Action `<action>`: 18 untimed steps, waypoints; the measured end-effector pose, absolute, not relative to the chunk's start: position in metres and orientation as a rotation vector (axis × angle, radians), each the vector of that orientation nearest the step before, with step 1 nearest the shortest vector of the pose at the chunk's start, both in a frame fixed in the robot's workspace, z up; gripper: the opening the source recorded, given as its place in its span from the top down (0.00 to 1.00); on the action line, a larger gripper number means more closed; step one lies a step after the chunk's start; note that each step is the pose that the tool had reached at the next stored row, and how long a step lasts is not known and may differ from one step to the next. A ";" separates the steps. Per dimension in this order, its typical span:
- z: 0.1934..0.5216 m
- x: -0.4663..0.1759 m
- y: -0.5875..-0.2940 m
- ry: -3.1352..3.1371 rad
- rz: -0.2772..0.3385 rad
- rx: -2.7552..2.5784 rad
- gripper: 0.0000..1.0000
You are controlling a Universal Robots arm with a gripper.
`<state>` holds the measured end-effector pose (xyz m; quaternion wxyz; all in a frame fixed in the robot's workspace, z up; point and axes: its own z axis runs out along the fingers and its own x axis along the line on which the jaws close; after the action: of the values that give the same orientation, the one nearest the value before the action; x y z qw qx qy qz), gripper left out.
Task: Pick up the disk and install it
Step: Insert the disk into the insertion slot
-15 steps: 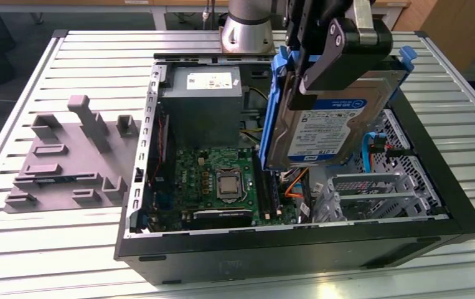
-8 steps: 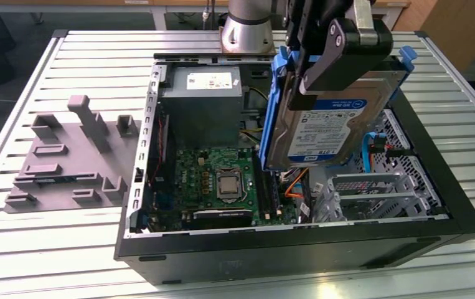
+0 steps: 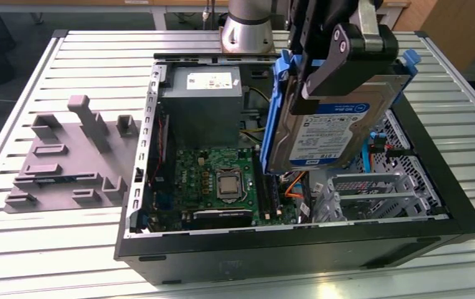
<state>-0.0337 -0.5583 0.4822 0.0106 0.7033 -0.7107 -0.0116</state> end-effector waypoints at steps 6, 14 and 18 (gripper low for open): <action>0.482 -0.024 -0.559 -2.218 -0.036 2.195 0.64; 0.479 -0.011 -0.569 -2.218 -0.038 2.195 0.64; 0.476 -0.003 -0.571 -2.224 -0.053 2.201 0.64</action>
<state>-0.0030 -0.5710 0.4756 0.0059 0.7033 -0.7106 -0.0170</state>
